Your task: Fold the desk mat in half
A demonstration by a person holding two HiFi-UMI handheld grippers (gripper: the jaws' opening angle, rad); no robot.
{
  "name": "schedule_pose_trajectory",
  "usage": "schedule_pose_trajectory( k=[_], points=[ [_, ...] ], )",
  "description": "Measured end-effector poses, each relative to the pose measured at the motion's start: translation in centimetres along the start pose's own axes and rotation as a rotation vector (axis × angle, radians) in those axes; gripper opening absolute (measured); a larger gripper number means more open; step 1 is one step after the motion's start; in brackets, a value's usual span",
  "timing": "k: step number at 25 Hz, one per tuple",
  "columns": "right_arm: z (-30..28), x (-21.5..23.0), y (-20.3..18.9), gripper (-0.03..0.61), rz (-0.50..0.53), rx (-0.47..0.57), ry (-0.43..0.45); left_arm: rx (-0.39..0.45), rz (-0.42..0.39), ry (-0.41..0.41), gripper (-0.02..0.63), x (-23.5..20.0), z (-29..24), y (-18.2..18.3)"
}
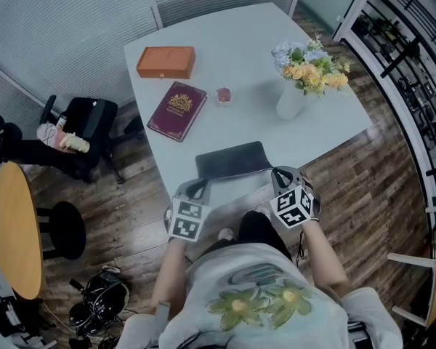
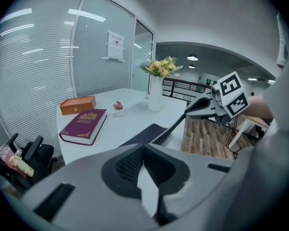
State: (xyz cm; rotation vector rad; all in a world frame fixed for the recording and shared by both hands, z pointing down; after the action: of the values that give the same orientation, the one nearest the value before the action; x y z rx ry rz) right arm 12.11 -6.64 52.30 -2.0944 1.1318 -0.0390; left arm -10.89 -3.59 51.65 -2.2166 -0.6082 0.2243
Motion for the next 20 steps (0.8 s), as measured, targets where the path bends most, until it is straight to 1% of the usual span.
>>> schedule_pose_trajectory(
  k=[12, 20],
  points=[
    [-0.5, 1.2, 1.8, 0.028, 0.011, 0.018, -0.022, 0.019, -0.002, 0.023, 0.009, -1.6, -0.5, 1.3],
    [-1.9, 2.8, 3.2, 0.028, 0.005, 0.015, -0.011, 0.004, 0.011, 0.027, 0.009, -3.0, -1.7, 2.3]
  ],
)
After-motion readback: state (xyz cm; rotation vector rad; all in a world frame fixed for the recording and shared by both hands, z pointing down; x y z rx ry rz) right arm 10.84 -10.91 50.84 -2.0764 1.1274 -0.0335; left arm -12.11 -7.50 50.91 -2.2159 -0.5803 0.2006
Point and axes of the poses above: the fingertips, and each gripper's own axes: z backward along the fingers, x to its right, y out of its top, the point moved 5 cm from there along z, backward along the fingers, and after that the axes turned 6 degrees about y, right-handed, at the moved point
